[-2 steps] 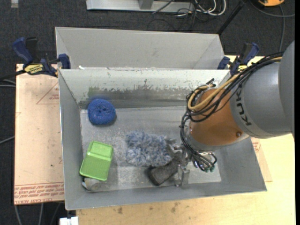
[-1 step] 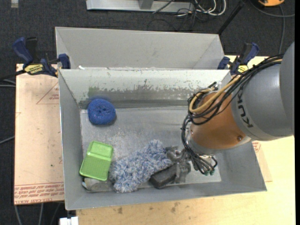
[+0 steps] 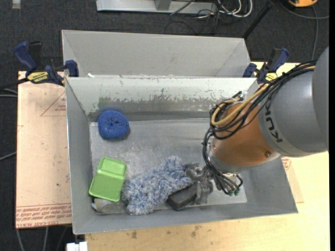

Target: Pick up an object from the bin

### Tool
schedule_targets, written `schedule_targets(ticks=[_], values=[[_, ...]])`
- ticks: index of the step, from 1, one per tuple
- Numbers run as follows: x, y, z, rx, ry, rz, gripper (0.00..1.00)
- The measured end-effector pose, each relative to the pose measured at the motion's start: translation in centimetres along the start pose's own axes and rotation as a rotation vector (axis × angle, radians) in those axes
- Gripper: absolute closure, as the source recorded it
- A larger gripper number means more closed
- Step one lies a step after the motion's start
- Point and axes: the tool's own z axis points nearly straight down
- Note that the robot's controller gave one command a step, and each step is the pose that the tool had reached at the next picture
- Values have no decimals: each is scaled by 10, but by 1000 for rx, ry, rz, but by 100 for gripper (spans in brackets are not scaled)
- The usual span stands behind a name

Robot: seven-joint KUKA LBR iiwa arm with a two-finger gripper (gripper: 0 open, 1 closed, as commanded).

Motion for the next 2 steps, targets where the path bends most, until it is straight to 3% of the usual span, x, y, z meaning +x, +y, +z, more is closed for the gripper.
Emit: schedule_targets(ticks=[2], values=[[0,1,-6,-1,7,0,100]])
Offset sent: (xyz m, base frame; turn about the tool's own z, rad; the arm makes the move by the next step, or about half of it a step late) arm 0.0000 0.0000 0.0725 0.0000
